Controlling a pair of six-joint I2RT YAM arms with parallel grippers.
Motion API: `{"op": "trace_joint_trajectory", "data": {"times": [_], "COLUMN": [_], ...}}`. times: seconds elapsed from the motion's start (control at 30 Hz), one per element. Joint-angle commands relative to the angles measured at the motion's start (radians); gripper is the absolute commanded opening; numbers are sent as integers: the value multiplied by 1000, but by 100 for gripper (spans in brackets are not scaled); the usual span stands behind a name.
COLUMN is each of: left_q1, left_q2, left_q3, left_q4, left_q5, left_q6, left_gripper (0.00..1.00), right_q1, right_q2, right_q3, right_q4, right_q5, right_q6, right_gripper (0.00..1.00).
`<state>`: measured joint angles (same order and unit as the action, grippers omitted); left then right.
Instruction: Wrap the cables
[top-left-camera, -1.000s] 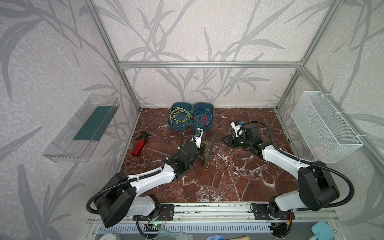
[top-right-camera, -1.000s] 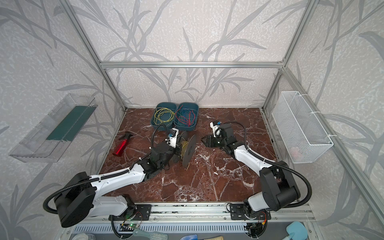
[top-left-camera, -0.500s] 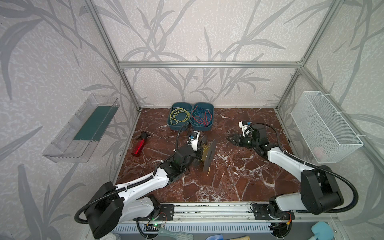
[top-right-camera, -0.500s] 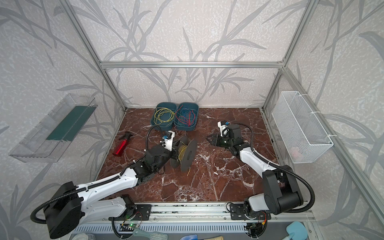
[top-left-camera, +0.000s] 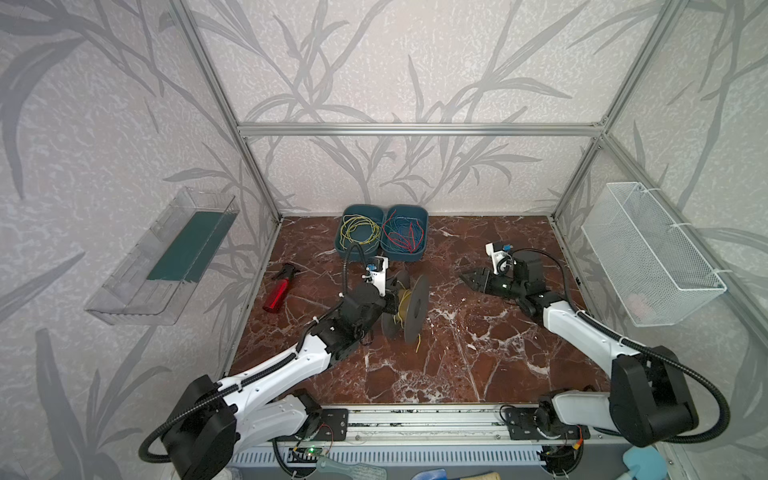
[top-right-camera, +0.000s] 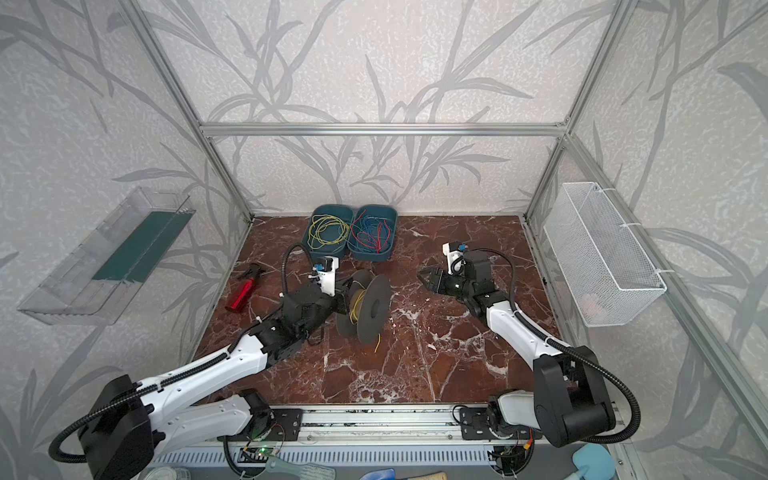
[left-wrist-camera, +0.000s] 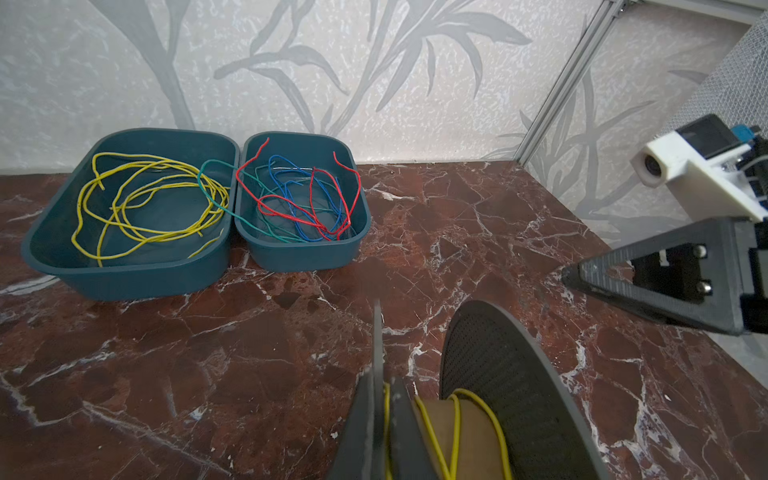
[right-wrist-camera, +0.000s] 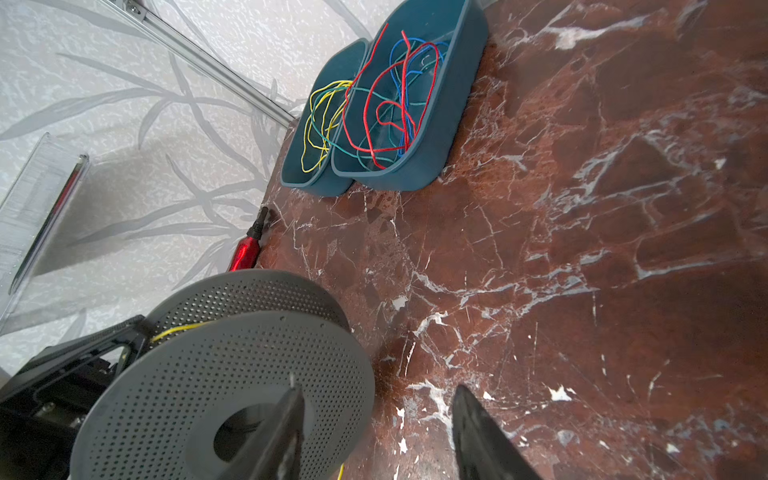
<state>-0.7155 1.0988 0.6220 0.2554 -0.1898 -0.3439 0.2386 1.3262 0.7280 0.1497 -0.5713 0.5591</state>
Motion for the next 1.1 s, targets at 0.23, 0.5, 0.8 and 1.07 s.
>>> {"op": "trace_joint_trajectory", "data": {"times": [0.23, 0.5, 0.8, 1.07], "left_q1": [86, 189, 202, 202], "left_q2": [-23, 29, 23, 99], "left_q3": [56, 12, -113, -284], "left_q4": [156, 346, 475, 759], "left_q5": [123, 268, 351, 352], "left_q6": [-160, -346, -464, -601], "left_gripper": [0, 0, 0, 0], "right_q1": [-20, -42, -78, -110], "right_q2": [15, 69, 65, 89], "right_q3": [-36, -98, -101, -130], "right_q4": [115, 282, 284, 358], "right_q5": [-119, -218, -262, -286], "right_q6": [71, 213, 229, 290], "right_gripper": [57, 60, 68, 69]}}
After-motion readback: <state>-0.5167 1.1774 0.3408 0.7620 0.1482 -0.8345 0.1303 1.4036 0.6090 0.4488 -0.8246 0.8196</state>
